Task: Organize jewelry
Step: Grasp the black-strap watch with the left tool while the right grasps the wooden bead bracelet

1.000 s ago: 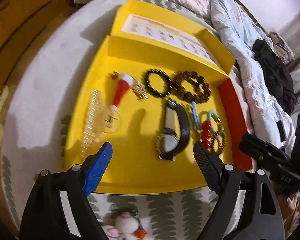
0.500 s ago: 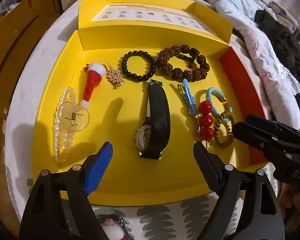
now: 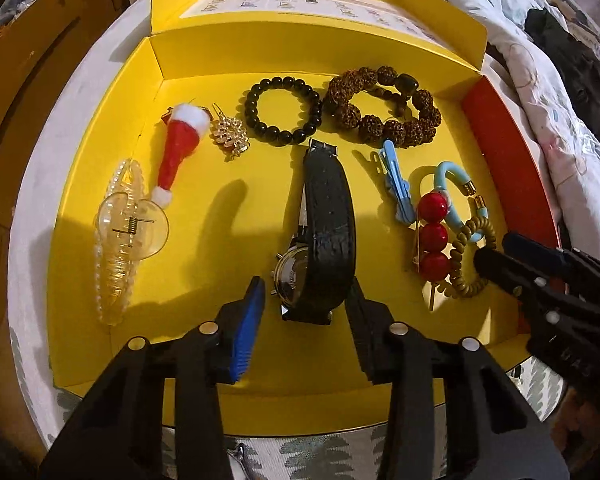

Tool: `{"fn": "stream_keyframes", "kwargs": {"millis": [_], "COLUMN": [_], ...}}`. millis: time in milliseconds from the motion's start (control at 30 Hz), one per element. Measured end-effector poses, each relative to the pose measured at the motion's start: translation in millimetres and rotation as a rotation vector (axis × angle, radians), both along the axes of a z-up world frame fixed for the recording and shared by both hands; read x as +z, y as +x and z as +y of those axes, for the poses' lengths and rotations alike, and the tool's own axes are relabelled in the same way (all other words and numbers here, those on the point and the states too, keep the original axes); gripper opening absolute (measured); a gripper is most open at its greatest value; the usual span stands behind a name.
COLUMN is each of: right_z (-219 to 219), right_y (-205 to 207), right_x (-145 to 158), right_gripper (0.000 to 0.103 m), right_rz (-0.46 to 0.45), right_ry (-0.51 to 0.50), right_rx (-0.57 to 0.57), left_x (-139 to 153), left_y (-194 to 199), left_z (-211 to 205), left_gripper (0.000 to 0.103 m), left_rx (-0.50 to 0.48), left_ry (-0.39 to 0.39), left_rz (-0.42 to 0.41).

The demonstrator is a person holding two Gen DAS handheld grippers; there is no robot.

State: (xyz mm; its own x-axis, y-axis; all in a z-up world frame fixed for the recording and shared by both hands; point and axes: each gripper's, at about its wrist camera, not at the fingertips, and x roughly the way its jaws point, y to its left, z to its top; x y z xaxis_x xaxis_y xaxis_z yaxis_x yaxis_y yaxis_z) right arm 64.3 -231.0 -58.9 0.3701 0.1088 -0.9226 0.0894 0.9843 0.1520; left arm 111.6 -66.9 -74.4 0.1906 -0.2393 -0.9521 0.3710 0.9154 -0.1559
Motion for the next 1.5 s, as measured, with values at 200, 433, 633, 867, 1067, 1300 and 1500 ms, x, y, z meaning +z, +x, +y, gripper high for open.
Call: {"fn": "stream_keyframes", "kwargs": {"millis": [200, 433, 633, 867, 1067, 1300, 1500], "right_z": [10, 22, 33, 35, 27, 32, 44], "right_y": [7, 3, 10, 12, 9, 11, 9], "right_x": [-2, 8, -8, -14, -9, -15, -14], "right_gripper": [0.047, 0.047, 0.036, 0.024, 0.022, 0.022, 0.014], "right_rz": [0.015, 0.01, 0.06, 0.067, 0.057, 0.071, 0.051], "right_ry": [-0.04, 0.02, 0.006, -0.034, 0.008, -0.03, -0.102], "right_rx": [0.014, 0.058, 0.072, 0.076, 0.066, 0.08, 0.113], "left_x": [1, 1, 1, 1, 4, 3, 2], "left_y": [2, 2, 1, 2, 1, 0, 1], "left_z": [3, 4, 7, 9, 11, 9, 7], "left_gripper": [0.041, 0.041, 0.038, 0.03, 0.03, 0.03, 0.022], "left_rx": [0.008, 0.023, 0.022, 0.028, 0.028, 0.023, 0.024], "left_ry": [-0.001, 0.013, 0.02, 0.016, 0.012, 0.011, 0.005], "left_rz": [0.001, -0.006, -0.015, -0.012, -0.016, -0.014, -0.019]}}
